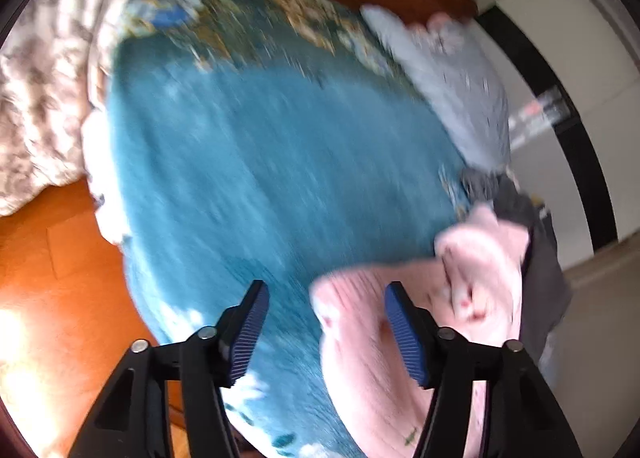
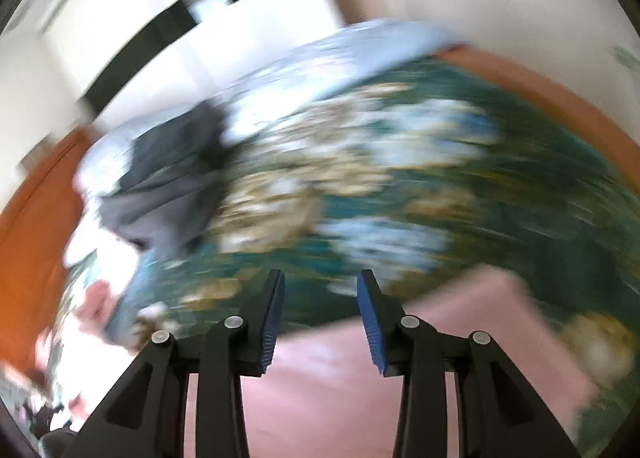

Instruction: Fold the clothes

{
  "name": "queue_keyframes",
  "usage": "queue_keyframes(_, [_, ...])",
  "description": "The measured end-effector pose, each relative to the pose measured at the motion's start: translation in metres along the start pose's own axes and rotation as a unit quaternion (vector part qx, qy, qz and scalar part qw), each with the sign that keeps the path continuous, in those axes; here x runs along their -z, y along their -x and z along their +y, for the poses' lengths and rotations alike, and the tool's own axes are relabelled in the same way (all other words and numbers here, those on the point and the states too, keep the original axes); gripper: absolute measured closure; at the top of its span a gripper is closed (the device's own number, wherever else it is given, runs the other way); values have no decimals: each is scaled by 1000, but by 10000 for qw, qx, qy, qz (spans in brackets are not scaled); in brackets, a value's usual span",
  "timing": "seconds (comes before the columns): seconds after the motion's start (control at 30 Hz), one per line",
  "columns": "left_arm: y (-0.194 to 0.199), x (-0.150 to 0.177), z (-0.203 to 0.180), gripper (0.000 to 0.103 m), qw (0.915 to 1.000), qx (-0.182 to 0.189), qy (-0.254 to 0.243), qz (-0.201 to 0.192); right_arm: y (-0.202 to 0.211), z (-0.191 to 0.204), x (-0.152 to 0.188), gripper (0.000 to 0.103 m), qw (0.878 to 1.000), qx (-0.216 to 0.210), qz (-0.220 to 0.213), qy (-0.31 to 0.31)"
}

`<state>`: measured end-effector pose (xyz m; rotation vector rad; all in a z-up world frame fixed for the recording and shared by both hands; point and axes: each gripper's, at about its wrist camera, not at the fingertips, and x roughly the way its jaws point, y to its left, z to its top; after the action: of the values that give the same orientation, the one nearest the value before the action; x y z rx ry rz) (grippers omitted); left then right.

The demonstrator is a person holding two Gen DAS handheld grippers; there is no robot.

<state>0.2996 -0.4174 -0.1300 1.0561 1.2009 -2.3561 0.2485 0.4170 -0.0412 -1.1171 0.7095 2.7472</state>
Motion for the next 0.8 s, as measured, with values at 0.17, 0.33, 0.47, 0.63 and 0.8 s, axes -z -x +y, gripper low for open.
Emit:
queue_keyframes(0.17, [-3,1,-33,35,9995,206,-196,-136,-72,131,-13,64,9898,-913,497,973])
queue_keyframes(0.33, [-44,19,-81,35,9965,-174,-811,-65,-120,280,-6,64,9559,-1775,1052,2089])
queue_keyframes(0.47, [-67,33,-86,35,9954,-489,-726,-383,-138,386,20,59,9165,-2074,1464,3092])
queue_keyframes(0.63, [-71,43,-70,35,9956,-328,-431,-760,-156,510,86,57,8396,-2035,1748,4724])
queue_keyframes(0.8, [-67,48,-62,35,9937,-36,-549,-977,-187,586,160,57,7734,-1661,1820,5841])
